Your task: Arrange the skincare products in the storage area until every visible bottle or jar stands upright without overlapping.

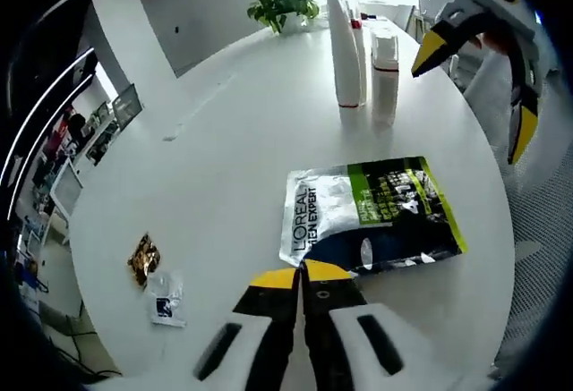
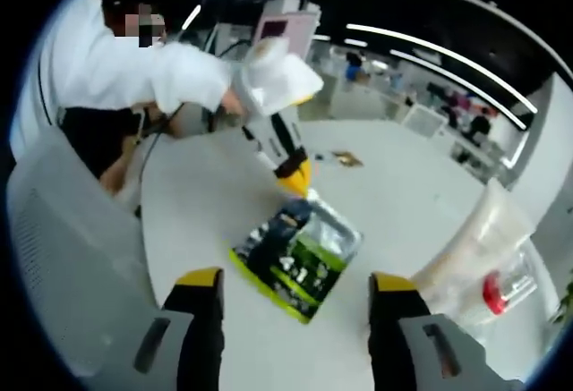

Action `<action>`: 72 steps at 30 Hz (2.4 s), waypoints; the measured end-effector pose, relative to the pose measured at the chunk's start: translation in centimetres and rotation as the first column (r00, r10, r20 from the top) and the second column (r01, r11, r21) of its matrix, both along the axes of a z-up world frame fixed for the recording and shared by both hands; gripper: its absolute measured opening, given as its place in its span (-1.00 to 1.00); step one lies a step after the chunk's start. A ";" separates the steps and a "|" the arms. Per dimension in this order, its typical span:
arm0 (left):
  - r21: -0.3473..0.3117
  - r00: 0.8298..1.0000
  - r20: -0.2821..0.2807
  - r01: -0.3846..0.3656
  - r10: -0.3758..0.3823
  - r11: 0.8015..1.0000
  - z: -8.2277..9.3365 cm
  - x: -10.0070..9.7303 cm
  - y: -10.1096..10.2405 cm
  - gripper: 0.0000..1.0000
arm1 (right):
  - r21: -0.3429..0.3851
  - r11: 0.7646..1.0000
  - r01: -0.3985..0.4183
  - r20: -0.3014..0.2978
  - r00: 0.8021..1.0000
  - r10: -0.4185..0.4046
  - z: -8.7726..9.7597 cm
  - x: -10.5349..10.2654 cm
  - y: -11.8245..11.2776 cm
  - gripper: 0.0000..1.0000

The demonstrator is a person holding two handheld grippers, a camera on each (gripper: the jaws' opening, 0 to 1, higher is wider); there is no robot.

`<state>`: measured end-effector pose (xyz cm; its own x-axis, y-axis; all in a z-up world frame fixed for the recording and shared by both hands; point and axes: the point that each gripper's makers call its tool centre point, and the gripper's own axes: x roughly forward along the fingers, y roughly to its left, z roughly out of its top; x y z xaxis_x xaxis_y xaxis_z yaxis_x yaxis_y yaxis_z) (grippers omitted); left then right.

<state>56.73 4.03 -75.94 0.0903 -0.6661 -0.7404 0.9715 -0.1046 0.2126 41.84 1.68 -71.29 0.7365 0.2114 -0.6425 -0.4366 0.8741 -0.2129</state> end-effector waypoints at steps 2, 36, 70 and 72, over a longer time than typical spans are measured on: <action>-0.001 1.000 0.003 -0.003 0.003 1.000 -0.2 -0.1 -0.5 -0.86 | -0.016 1.000 -0.013 -0.022 1.000 0.013 -0.5 -0.2 0.1 0.13; -0.130 0.909 -0.280 -0.356 0.310 0.925 -1.5 -1.0 -2.9 -0.87 | 0.068 0.984 0.167 -0.107 0.981 -0.159 -5.9 1.4 1.5 -0.41; -0.164 0.892 -0.306 -0.393 0.332 0.905 -1.5 -0.4 -5.3 -0.86 | 0.011 0.976 0.218 -0.120 0.969 -0.215 -7.6 2.0 -3.1 -0.45; -0.165 0.891 -0.309 -0.394 0.332 0.904 -1.6 -0.4 -5.4 -0.86 | 0.013 0.974 0.224 -0.120 0.968 -0.221 -7.6 2.0 -3.3 -0.45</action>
<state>56.37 -1.37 -77.51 0.1766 -0.7711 -0.6118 0.9547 0.2854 -0.0841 43.82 -1.66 -78.93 0.6866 0.0681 -0.7239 -0.2507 0.9567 -0.1478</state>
